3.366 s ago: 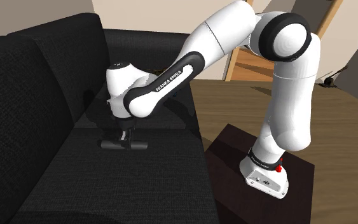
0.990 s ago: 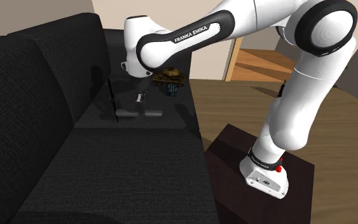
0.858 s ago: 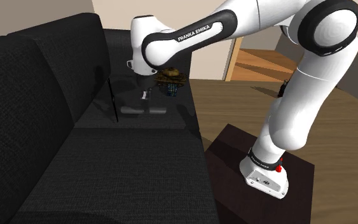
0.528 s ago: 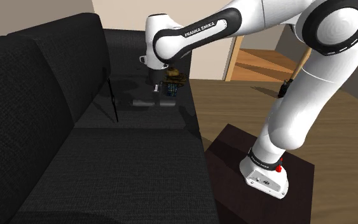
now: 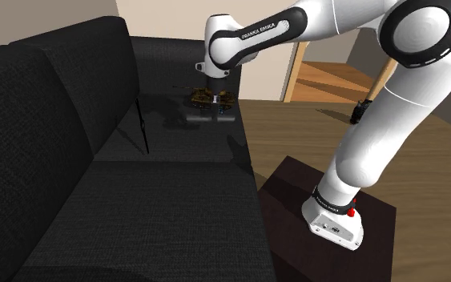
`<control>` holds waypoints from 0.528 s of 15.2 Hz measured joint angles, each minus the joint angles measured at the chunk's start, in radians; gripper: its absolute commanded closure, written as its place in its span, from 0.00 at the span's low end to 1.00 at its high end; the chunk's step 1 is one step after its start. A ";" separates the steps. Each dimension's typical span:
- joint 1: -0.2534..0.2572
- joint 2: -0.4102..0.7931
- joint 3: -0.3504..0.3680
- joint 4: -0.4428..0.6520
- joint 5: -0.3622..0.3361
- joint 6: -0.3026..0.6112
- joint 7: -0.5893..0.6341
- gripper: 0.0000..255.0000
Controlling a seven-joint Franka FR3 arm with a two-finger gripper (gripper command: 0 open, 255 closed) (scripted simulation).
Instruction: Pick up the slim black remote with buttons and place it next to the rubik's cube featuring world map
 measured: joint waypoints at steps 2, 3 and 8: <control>-0.022 -0.010 -0.026 -0.012 -0.005 -0.001 -0.046 1.00; -0.032 -0.018 -0.039 -0.024 -0.007 0.002 -0.067 1.00; -0.094 -0.001 -0.116 -0.001 -0.024 -0.012 -0.198 1.00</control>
